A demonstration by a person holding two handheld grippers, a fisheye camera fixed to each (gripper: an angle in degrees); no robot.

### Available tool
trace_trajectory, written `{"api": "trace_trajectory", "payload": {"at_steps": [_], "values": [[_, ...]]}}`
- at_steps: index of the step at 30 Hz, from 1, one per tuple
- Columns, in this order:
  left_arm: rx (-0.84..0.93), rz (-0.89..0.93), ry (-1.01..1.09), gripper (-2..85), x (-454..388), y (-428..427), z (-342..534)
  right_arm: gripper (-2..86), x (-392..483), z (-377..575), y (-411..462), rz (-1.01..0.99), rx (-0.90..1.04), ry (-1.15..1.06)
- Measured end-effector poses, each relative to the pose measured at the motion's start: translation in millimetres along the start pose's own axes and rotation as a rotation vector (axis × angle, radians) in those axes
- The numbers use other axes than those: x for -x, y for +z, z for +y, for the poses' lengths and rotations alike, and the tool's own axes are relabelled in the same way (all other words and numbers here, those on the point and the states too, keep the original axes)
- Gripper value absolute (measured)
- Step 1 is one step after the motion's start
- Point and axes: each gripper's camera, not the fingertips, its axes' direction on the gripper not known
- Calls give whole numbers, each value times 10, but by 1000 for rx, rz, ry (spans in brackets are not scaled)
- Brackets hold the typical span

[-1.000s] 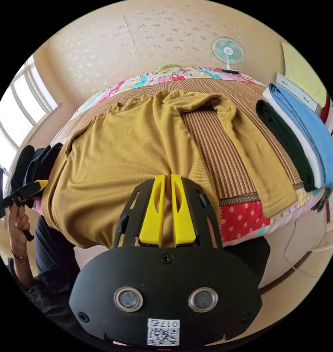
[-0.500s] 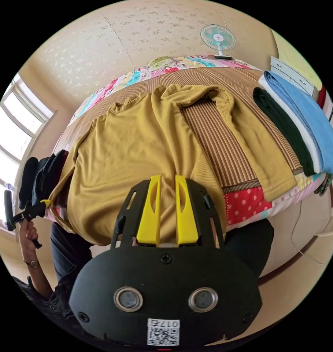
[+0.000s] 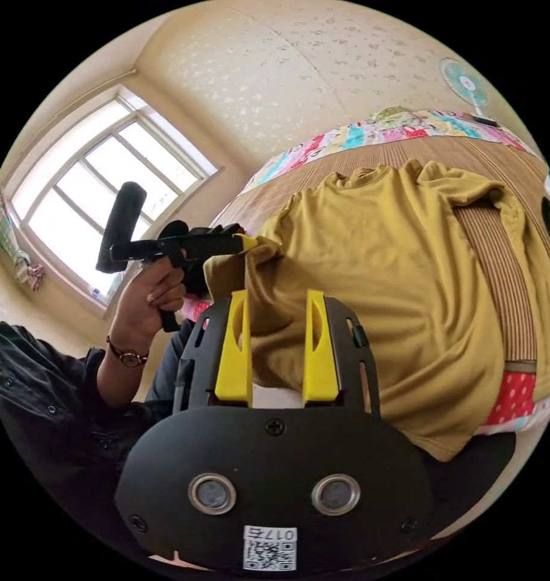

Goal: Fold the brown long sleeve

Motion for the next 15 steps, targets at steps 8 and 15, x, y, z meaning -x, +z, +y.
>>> {"api": "trace_trajectory", "payload": {"at_steps": [8, 15], "values": [[8, 10, -19, 14, -10, -37, 124, 73, -145, -132, 637, -122, 189, -4], [-30, 99, -18, 41, 117, -328, 261, 36, 96, -537, 365, -92, 269, -101]]}}
